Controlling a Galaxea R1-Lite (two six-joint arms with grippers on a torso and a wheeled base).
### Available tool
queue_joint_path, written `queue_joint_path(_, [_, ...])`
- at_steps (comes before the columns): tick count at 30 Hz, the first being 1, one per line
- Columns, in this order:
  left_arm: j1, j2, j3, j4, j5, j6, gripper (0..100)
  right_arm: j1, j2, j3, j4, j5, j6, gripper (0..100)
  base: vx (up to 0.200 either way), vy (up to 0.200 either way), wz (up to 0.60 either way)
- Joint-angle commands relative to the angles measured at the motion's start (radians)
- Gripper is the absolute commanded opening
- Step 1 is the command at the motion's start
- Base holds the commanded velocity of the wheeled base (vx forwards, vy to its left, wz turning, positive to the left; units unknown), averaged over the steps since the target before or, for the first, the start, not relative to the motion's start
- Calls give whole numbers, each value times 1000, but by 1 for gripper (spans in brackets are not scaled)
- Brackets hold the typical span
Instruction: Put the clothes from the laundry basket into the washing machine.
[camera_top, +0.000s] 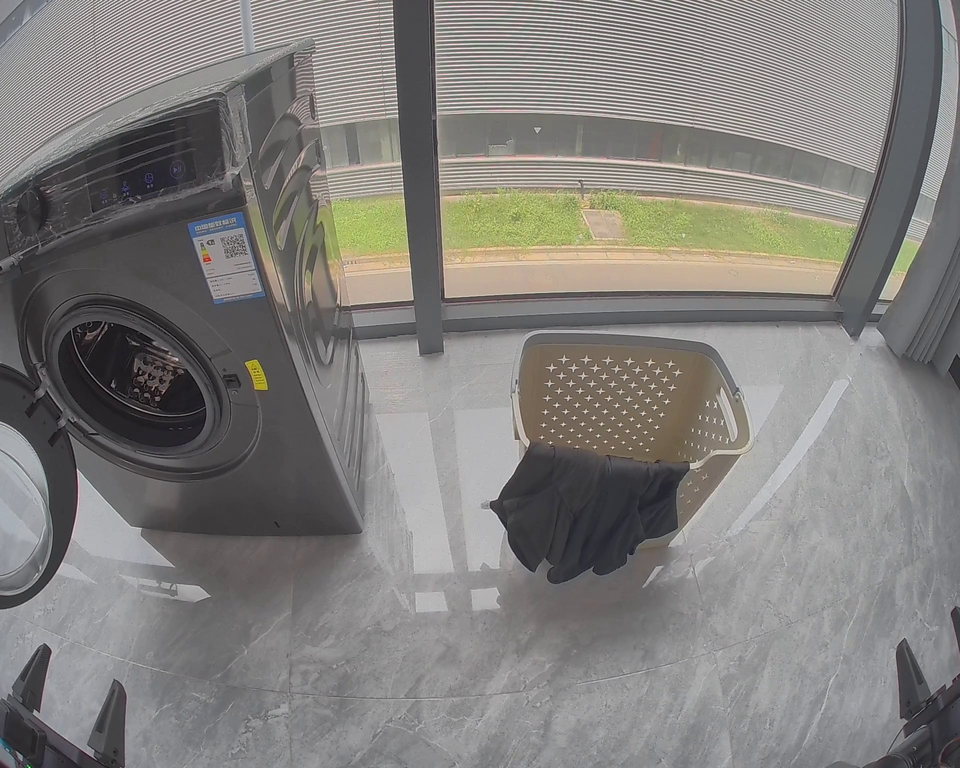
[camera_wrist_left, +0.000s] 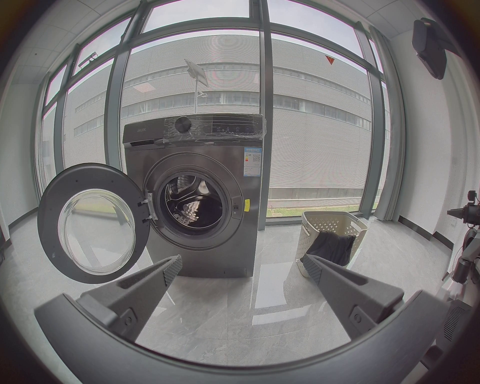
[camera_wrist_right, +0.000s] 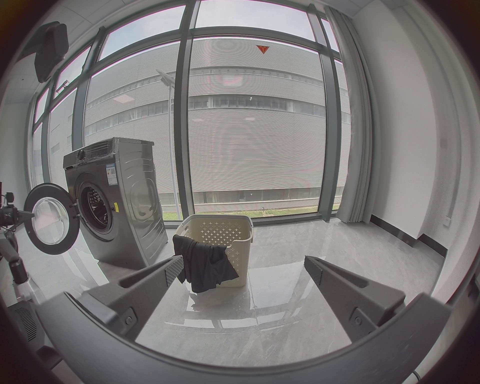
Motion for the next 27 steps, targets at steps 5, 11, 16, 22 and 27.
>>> queue_joint_path(5, [0,-16,18,0,1,0,100,0,-16,18,0,0,0,100,0,-160,0])
queue_joint_path(11, [0,-16,18,0,1,0,100,0,-16,18,0,0,0,100,0,-200,0])
queue_joint_path(16, [0,-16,18,0,1,7,100,0,-16,18,0,0,0,100,0,-200,0])
queue_joint_path(22, [0,-16,18,-2,-1,16,100,0,-16,18,0,-1,2,100,0,-100,0])
queue_joint_path(27, [0,-16,18,-2,-2,18,100,0,-16,18,0,-1,2,100,0,0,0])
